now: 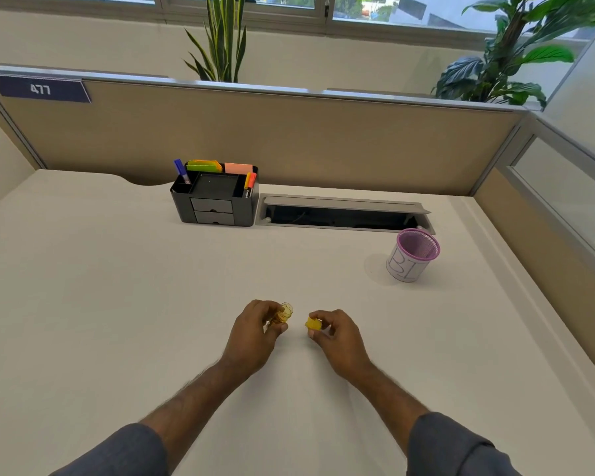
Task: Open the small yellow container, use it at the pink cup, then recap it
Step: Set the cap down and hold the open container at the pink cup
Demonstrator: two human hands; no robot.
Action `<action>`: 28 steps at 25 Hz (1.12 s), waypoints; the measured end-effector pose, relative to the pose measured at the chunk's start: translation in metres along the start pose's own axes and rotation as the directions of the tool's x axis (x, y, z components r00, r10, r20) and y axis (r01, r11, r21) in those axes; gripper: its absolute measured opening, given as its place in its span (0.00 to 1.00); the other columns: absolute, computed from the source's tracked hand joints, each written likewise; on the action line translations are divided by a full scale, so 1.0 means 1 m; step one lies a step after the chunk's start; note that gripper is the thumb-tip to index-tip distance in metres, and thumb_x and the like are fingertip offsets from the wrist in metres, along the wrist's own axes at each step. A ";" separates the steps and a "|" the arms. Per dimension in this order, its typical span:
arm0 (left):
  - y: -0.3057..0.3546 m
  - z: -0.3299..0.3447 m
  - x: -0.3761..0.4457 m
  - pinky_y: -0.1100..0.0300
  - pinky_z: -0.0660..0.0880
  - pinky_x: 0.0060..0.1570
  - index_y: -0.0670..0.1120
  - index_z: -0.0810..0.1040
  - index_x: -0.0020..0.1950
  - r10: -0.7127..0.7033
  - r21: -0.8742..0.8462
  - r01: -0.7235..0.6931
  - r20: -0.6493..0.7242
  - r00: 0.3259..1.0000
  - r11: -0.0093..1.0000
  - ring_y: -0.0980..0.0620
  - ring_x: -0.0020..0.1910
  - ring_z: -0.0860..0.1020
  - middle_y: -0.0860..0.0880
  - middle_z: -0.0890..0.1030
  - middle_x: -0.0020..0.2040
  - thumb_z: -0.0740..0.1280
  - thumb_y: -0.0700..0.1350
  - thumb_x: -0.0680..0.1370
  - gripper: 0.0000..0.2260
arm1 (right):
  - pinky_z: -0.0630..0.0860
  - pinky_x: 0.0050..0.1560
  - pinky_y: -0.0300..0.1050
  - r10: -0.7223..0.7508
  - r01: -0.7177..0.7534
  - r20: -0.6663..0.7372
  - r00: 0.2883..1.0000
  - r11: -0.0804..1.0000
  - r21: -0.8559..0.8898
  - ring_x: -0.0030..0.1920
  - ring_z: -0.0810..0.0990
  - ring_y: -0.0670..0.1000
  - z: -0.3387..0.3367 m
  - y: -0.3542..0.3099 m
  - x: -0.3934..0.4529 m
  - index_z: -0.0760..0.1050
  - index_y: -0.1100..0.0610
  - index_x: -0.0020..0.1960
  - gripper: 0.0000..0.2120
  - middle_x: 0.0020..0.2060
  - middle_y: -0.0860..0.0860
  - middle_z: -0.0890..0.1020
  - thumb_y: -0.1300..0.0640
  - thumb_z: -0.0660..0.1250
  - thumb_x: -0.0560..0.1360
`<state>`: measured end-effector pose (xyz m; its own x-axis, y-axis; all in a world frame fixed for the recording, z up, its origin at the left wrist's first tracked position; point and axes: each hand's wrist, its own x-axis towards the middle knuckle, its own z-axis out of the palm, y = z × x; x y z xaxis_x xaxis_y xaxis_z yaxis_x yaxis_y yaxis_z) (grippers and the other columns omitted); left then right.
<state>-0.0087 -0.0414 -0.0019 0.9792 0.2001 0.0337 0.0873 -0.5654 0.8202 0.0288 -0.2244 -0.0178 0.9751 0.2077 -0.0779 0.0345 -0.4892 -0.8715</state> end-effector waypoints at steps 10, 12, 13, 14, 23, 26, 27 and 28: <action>-0.002 0.002 -0.003 0.60 0.75 0.58 0.51 0.80 0.50 -0.033 -0.028 0.033 -0.014 0.999 0.999 0.54 0.51 0.80 0.55 0.84 0.50 0.74 0.39 0.72 0.10 | 0.53 0.48 0.44 -0.058 0.018 -0.095 0.994 0.925 -0.379 0.58 0.67 0.47 0.014 0.013 -0.006 0.77 0.40 0.56 0.13 0.53 0.40 0.75 0.50 0.70 0.73; -0.001 0.003 -0.001 0.62 0.74 0.57 0.53 0.80 0.49 -0.027 -0.034 0.027 -0.011 1.000 0.999 0.57 0.50 0.80 0.57 0.83 0.48 0.75 0.40 0.71 0.11 | 0.52 0.48 0.44 -0.064 0.023 -0.092 0.994 0.918 -0.397 0.60 0.66 0.46 0.012 0.013 -0.006 0.75 0.39 0.59 0.16 0.55 0.38 0.74 0.48 0.70 0.72; -0.002 0.003 -0.001 0.65 0.74 0.55 0.54 0.80 0.47 -0.026 -0.045 0.025 -0.010 1.000 0.999 0.59 0.49 0.80 0.58 0.83 0.46 0.75 0.41 0.71 0.11 | 0.53 0.49 0.44 -0.076 0.033 -0.094 0.993 0.919 -0.394 0.60 0.65 0.45 0.011 0.014 -0.007 0.73 0.39 0.62 0.20 0.56 0.37 0.73 0.47 0.71 0.71; -0.001 0.004 0.000 0.67 0.73 0.53 0.56 0.80 0.46 -0.025 -0.058 0.024 -0.008 1.000 0.998 0.62 0.48 0.80 0.60 0.83 0.45 0.76 0.42 0.70 0.11 | 0.53 0.50 0.44 -0.096 0.050 -0.103 0.990 0.923 -0.381 0.61 0.64 0.43 0.009 0.013 -0.008 0.72 0.39 0.64 0.23 0.57 0.35 0.72 0.46 0.71 0.70; 0.017 0.007 0.011 0.69 0.76 0.47 0.58 0.83 0.47 0.080 -0.233 -0.073 0.017 0.997 0.970 0.61 0.47 0.81 0.60 0.85 0.44 0.80 0.49 0.65 0.13 | 0.71 0.53 0.40 -0.253 0.257 -0.108 0.961 0.966 0.025 0.53 0.76 0.43 0.009 -0.013 -0.005 0.78 0.46 0.59 0.16 0.51 0.42 0.83 0.55 0.73 0.72; 0.014 0.002 0.016 0.63 0.75 0.55 0.56 0.80 0.59 0.087 -0.122 -0.085 0.009 0.996 0.989 0.60 0.55 0.79 0.58 0.83 0.54 0.77 0.60 0.65 0.25 | 0.70 0.42 0.31 -0.220 0.232 -0.143 0.965 0.970 0.072 0.49 0.78 0.43 0.000 -0.017 -0.001 0.77 0.44 0.58 0.18 0.48 0.42 0.83 0.57 0.73 0.71; 0.009 0.002 0.018 0.61 0.74 0.59 0.55 0.77 0.63 0.091 -0.029 -0.090 0.005 0.996 0.995 0.59 0.59 0.77 0.57 0.81 0.60 0.73 0.64 0.66 0.28 | 0.70 0.40 0.31 -0.209 0.224 -0.166 0.964 0.972 0.077 0.47 0.79 0.44 -0.005 -0.017 0.003 0.77 0.45 0.58 0.17 0.47 0.42 0.83 0.58 0.74 0.71; 0.003 0.002 0.020 0.58 0.71 0.63 0.53 0.73 0.68 0.099 0.087 -0.098 -0.001 0.995 0.991 0.56 0.65 0.74 0.54 0.78 0.66 0.69 0.66 0.69 0.30 | 0.70 0.39 0.31 -0.195 0.214 -0.192 0.962 0.973 0.081 0.46 0.80 0.44 -0.012 -0.016 0.007 0.76 0.47 0.57 0.17 0.46 0.43 0.84 0.58 0.74 0.70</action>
<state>0.0115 -0.0403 0.0002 0.9828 0.1444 0.1152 0.0065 -0.6500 0.7599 0.0379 -0.2250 0.0014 0.9731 0.1328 0.1882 0.2245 -0.3628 -0.9044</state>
